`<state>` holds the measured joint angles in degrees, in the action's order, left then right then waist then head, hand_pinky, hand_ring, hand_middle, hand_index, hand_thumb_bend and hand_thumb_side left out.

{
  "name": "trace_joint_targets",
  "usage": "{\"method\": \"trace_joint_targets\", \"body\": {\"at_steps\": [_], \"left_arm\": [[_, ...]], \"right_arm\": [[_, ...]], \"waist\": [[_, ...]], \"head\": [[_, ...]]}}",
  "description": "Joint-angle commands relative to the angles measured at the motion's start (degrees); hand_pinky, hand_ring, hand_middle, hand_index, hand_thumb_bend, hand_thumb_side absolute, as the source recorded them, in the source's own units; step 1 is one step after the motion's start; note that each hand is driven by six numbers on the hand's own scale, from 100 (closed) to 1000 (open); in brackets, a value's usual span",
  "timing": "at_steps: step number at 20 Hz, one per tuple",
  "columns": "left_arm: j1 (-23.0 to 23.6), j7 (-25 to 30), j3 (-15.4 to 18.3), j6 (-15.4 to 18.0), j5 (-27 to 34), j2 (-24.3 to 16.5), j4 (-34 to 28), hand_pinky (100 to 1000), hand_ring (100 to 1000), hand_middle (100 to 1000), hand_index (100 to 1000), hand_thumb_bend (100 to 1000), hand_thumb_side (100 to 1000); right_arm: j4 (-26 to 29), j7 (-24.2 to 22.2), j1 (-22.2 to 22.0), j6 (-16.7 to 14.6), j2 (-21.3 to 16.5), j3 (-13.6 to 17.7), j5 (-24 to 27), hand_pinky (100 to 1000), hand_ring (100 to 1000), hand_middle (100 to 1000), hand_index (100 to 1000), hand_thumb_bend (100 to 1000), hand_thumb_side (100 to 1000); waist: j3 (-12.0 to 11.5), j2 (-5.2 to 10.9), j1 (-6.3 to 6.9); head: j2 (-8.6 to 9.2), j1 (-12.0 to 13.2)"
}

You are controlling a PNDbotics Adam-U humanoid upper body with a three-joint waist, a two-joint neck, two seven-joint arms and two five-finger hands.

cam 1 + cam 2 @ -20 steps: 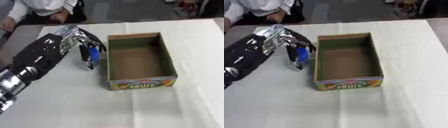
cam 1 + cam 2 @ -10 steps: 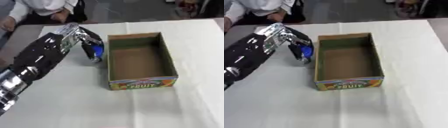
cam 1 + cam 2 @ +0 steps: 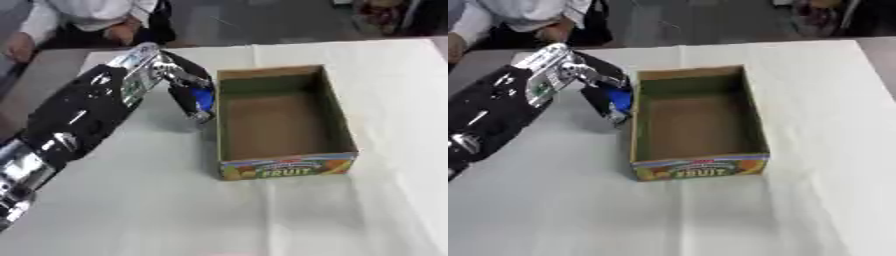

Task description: Pick up objects on the table and place them in the box.

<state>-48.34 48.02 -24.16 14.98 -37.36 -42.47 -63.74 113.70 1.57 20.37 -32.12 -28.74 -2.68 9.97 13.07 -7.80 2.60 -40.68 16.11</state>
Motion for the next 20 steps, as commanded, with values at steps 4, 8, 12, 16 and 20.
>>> {"method": "trace_joint_targets", "body": {"at_steps": [4,8,12,16,20], "left_arm": [[-3.33,3.88,2.80,-2.30,-0.45,-5.12,-4.02,100,100,151,406,100,627],[-4.31,-2.50,5.50,-1.32,4.25,-5.82,-8.97,100,100,151,407,100,623],[-4.10,-14.78,4.95,3.26,8.73,-5.70,-11.23,100,100,147,404,100,622],[-4.35,-22.76,3.65,6.68,8.54,-4.06,-10.07,100,100,146,406,100,621],[-4.75,-26.00,2.24,9.01,8.09,-1.45,-8.01,100,100,146,406,100,620]], "right_arm": [[0.89,-0.12,-0.24,-0.20,-1.78,0.40,0.00,213,496,492,591,100,899],[0.89,-0.08,-0.47,-0.29,-1.94,0.40,-0.15,213,496,492,591,100,899],[0.89,-0.11,-0.30,-0.30,-1.95,0.36,0.02,214,496,492,591,100,898],[0.89,-0.36,0.13,-0.24,-1.87,0.26,0.37,215,496,492,591,100,898],[0.89,-0.78,0.96,-0.05,-1.62,0.18,1.10,217,497,492,591,100,897]], "waist": [[-0.60,1.26,-0.01],[-0.88,1.43,0.02],[-0.73,1.48,0.08],[-0.28,1.42,0.14],[0.58,1.30,0.26]], "head": [[-0.38,0.02],[-0.35,-0.04],[-0.11,0.34],[0.13,0.65],[0.81,1.76]]}}
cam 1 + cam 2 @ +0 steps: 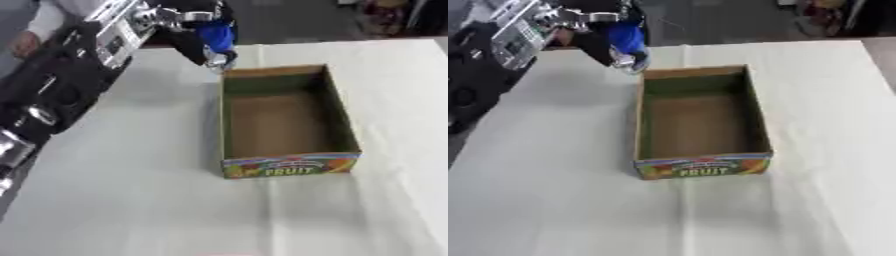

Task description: Pick up objects on the table and place them in the box.

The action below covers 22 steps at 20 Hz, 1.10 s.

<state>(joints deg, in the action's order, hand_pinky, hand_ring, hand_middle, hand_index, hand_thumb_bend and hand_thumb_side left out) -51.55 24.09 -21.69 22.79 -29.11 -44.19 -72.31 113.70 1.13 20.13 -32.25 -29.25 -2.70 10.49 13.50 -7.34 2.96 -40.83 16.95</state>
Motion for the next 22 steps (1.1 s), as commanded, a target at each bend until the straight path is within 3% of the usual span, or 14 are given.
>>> {"method": "trace_joint_targets", "body": {"at_steps": [1,8,9,10,11,12,14,15,16,18,22], "left_arm": [[-1.70,-2.61,-0.50,1.74,-0.31,1.11,1.03,100,100,144,406,100,620],[-3.02,-4.10,-1.66,4.44,-2.23,5.56,4.25,100,100,159,421,100,622],[-3.23,-4.27,-1.78,4.77,-2.65,6.12,4.64,100,100,226,455,100,624],[-3.40,-4.46,-1.90,5.05,-3.24,6.51,5.02,100,181,349,524,100,664],[-3.53,-4.42,-2.09,5.24,-4.18,6.84,5.43,356,559,663,739,100,800],[-3.63,-4.25,-2.19,5.34,-5.14,7.11,5.81,599,745,834,867,109,864],[-3.78,-3.02,-2.37,4.98,-7.74,7.75,6.84,867,892,951,965,246,991],[-3.79,-2.76,-2.32,5.00,-8.44,8.07,7.15,960,953,990,1000,307,1000],[-3.79,-2.65,-2.29,5.21,-8.86,8.30,7.34,1000,1000,1000,1000,345,1000],[-3.73,-2.89,-2.20,5.95,-9.27,8.54,7.53,1000,1000,1000,1000,406,1000],[-3.30,-4.07,-1.90,6.73,-9.56,8.59,7.66,1000,1000,1000,1000,415,1000]], "right_arm": [[0.89,-0.48,1.47,0.15,-1.03,0.17,0.80,218,497,492,591,100,898],[0.89,-1.95,3.54,0.97,-0.51,0.00,2.49,218,497,492,591,100,898],[0.89,-2.22,3.82,1.07,-0.44,-0.07,2.70,218,497,492,591,100,898],[0.89,-2.49,4.05,1.17,-0.40,-0.13,2.89,218,497,492,591,100,898],[0.89,-2.76,4.25,1.25,-0.38,-0.19,3.08,218,497,492,591,100,899],[0.89,-3.00,4.36,1.31,-0.37,-0.21,3.24,218,497,492,591,100,899],[0.89,-3.63,4.59,1.35,-0.40,-0.38,3.46,217,498,492,592,100,899],[0.89,-3.92,4.68,1.35,-0.41,-0.44,3.53,217,498,492,592,100,899],[0.89,-4.17,4.74,1.35,-0.42,-0.47,3.60,217,498,492,592,100,900],[0.89,-4.57,4.82,1.33,-0.46,-0.49,3.74,217,498,492,592,100,900],[0.89,-5.22,4.80,1.30,-0.53,-0.52,3.83,217,498,492,592,100,900]], "waist": [[0.43,0.79,-0.04],[2.03,0.20,0.53],[2.24,0.11,0.62],[2.39,0.04,0.70],[2.50,-0.01,0.77],[2.56,-0.03,0.80],[2.66,-0.07,0.86],[2.69,-0.10,0.88],[2.71,-0.11,0.90],[2.72,-0.12,0.93],[2.61,-0.12,0.94]], "head": [[1.11,1.18],[1.84,3.51],[1.95,3.67],[2.02,3.75],[2.06,3.76],[2.08,3.76],[2.06,3.65],[2.04,3.58],[2.00,3.52],[1.91,3.40],[1.86,3.09]]}}
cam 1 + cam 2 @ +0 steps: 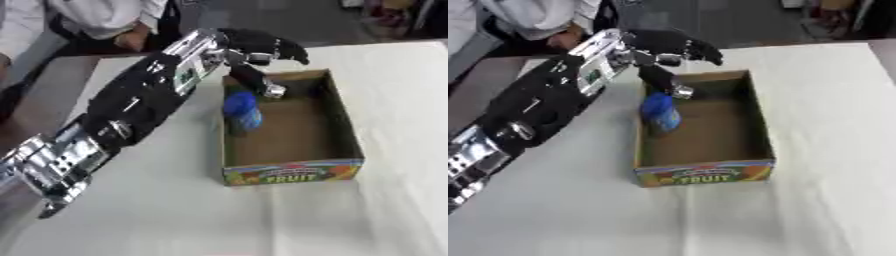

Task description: Pick up objects on the table and place them in the box.

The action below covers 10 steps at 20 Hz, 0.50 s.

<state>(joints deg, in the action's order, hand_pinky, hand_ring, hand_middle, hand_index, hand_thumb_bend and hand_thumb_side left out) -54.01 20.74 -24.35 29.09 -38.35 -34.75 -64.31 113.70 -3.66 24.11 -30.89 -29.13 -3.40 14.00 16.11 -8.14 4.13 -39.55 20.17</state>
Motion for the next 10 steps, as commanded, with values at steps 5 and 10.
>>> {"method": "trace_joint_targets", "body": {"at_steps": [5,10], "left_arm": [[2.18,-5.72,3.33,-2.83,1.95,-3.27,-4.65,972,975,1000,1000,226,979],[11.46,-12.86,8.12,-10.44,12.95,-6.43,-18.43,803,857,948,956,168,921]], "right_arm": [[0.89,-0.38,-0.27,0.04,-1.24,0.54,-0.40,215,498,491,592,100,902],[0.89,0.77,-2.27,-0.28,-2.18,1.39,-2.04,215,498,492,592,100,903]], "waist": [[-1.47,1.04,-0.01],[-3.39,1.63,-0.16]], "head": [[0.05,-0.63],[-0.71,-2.11]]}}
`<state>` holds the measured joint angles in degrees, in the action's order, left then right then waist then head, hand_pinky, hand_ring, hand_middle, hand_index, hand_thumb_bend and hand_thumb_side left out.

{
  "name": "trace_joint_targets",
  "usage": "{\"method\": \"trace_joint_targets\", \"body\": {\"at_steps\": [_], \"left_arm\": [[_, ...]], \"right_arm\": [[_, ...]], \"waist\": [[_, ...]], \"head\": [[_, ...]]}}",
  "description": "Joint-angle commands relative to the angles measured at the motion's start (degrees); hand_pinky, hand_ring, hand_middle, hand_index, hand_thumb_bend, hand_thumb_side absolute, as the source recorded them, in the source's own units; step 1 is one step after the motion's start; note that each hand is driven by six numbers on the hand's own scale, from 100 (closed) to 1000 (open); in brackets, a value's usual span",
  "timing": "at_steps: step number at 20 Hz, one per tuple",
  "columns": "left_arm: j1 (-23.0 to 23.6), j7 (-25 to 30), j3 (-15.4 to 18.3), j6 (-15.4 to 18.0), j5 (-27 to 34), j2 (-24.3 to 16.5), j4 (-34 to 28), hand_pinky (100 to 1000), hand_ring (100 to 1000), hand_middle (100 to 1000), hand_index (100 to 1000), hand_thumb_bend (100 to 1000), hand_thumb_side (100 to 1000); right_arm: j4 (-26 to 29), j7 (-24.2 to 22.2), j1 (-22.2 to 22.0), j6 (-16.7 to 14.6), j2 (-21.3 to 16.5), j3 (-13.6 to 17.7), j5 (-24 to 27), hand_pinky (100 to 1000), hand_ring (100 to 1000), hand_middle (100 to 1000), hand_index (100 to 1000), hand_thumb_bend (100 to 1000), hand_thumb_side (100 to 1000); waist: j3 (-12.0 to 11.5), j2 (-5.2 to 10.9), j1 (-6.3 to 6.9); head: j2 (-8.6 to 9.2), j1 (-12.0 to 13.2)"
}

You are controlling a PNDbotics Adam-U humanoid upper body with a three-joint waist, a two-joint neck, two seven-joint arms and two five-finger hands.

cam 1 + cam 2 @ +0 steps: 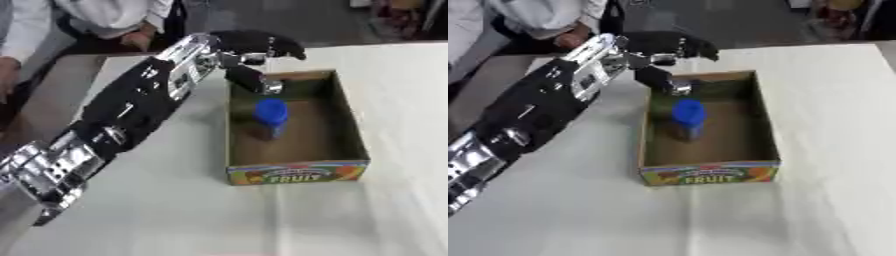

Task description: Pick up objects on the table and place them in the box.

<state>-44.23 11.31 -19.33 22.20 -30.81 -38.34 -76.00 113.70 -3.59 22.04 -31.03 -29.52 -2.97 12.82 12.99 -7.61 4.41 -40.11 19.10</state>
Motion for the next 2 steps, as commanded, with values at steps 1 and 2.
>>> {"method": "trace_joint_targets", "body": {"at_steps": [1,2], "left_arm": [[3.87,-5.23,4.09,-5.55,8.34,-3.00,-9.61,715,804,911,925,145,897],[6.55,-7.41,5.10,-7.66,11.93,-2.90,-12.65,715,804,911,925,145,897]], "right_arm": [[0.89,1.04,-0.66,-0.21,-1.88,1.15,-1.29,215,498,492,593,100,902],[0.89,1.43,-1.21,-0.29,-1.95,1.38,-1.79,215,498,492,593,100,902]], "waist": [[-0.66,1.17,-0.59],[-1.08,1.27,-0.77]], "head": [[-0.25,-1.31],[-0.24,-1.57]]}}
